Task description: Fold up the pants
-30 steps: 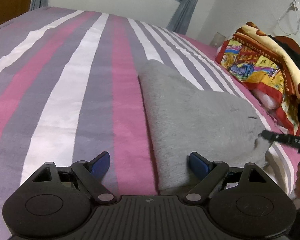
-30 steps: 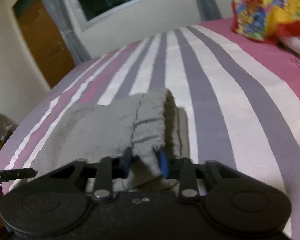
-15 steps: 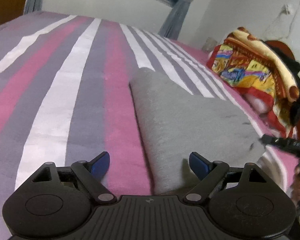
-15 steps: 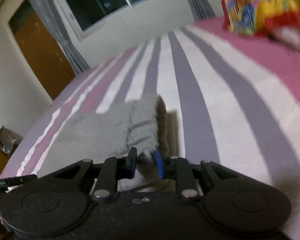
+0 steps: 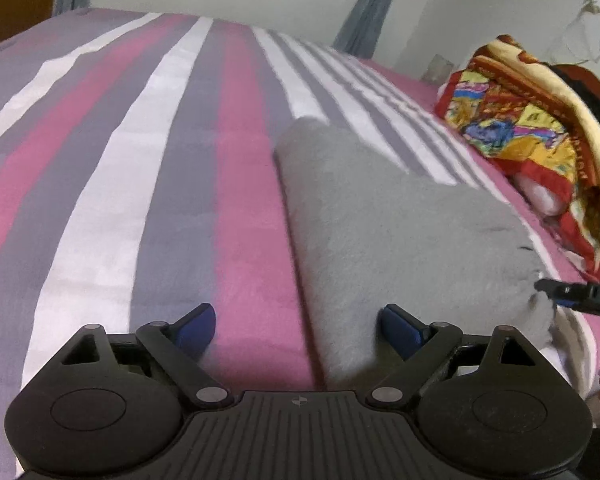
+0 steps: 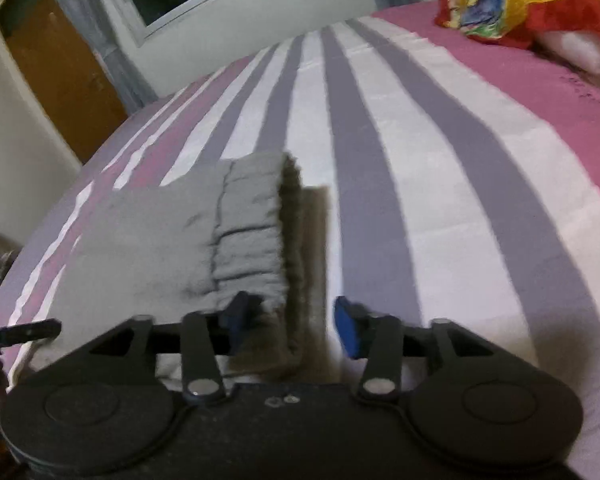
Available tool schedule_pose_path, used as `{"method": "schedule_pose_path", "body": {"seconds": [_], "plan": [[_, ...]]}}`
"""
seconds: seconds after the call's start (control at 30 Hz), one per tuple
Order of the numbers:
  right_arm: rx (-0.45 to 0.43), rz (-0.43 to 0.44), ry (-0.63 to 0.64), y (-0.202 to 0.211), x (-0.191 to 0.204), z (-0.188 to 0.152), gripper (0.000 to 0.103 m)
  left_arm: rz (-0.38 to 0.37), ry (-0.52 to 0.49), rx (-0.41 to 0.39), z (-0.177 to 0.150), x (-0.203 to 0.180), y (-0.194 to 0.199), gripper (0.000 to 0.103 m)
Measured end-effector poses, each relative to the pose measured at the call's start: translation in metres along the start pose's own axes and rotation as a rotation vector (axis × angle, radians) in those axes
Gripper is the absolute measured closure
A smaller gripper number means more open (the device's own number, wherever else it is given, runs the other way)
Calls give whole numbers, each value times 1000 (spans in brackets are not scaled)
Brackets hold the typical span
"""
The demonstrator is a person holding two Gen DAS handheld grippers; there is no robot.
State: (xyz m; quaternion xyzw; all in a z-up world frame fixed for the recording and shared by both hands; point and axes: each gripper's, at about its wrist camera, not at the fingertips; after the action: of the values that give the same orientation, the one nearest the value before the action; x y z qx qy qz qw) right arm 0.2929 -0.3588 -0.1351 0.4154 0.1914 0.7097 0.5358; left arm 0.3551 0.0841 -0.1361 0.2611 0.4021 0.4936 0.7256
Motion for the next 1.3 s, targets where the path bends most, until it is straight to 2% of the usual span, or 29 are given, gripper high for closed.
{"method": "schedule_pose_path", "body": {"seconds": [0.03, 0.1, 0.17, 0.23, 0.27, 0.33, 0.43, 0.5, 0.57, 0.6, 0.63, 0.73, 0.83, 0.9, 0.97, 1.1, 1.13, 1.17, 1.2, 1.23, 1.27, 1.3], "plan": [[-19, 35, -15, 6, -1, 0, 50, -29, -6, 0, 1, 0, 1, 14], [-14, 110, -60, 8, -14, 3, 39, -87, -10, 18, 4, 1, -1, 14], [11, 167, -105, 3, -27, 2, 38, -145, -23, 43, 8, 3, -7, 15], [49, 241, -160, -5, -44, 2, 38, -176, -43, 78, 12, 3, -15, 28], [78, 300, -199, -11, -55, 1, 37, -203, -52, 97, 15, 5, -19, 31], [126, 408, -263, -23, -73, -3, 37, -290, -38, 143, 19, 9, -29, 34], [134, 510, -281, -34, -86, -2, 37, -451, -11, 199, 26, 22, -51, 34], [157, 556, -258, -43, -88, 4, 37, -550, 19, 207, 29, 32, -66, 34], [177, 592, -220, -50, -84, 12, 35, -639, 50, 208, 32, 41, -81, 43], [195, 609, -195, -57, -82, 19, 37, -651, 53, 213, 33, 42, -89, 57], [213, 607, -173, -66, -80, 27, 39, -665, 64, 221, 32, 43, -97, 66], [252, 605, -117, -86, -66, 43, 55, -720, 88, 205, 33, 46, -108, 76], [244, 671, -73, -83, -54, 64, 59, -770, 88, 114, 39, 48, -91, 79], [216, 704, -9, -76, -38, 87, 60, -766, 57, 47, 56, 50, -78, 79], [176, 732, 33, -72, -23, 117, 61, -757, 50, -9, 87, 59, -70, 79], [120, 747, 60, -91, 3, 190, 60, -710, 45, -49, 159, 75, -75, 78], [115, 717, 48, -104, 5, 205, 58, -692, 58, -35, 172, 78, -84, 74], [114, 657, 38, -126, 7, 217, 49, -635, 87, -6, 182, 85, -98, 65], [130, 549, 3, -146, 4, 224, 25, -535, 126, 34, 187, 91, -114, 39], [199, 408, -85, -171, -2, 225, 17, -382, 184, 103, 186, 97, -130, 36], [274, 318, -171, -190, -10, 222, 34, -331, 192, 144, 183, 99, -138, 37], [246, 364, -233, -190, -18, 218, 34, -343, 167, 132, 179, 97, -134, 37]]}}
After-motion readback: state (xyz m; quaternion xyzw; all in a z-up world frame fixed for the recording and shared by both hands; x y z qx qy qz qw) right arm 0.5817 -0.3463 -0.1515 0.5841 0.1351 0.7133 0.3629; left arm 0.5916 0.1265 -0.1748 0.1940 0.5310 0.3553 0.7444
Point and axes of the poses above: each gripper's, at about its wrist camera, not at the fingertips, and y roughly against the way its jaws point, x to its left, z to its top, and after that the axes turned 10 degrees about x, right-handed
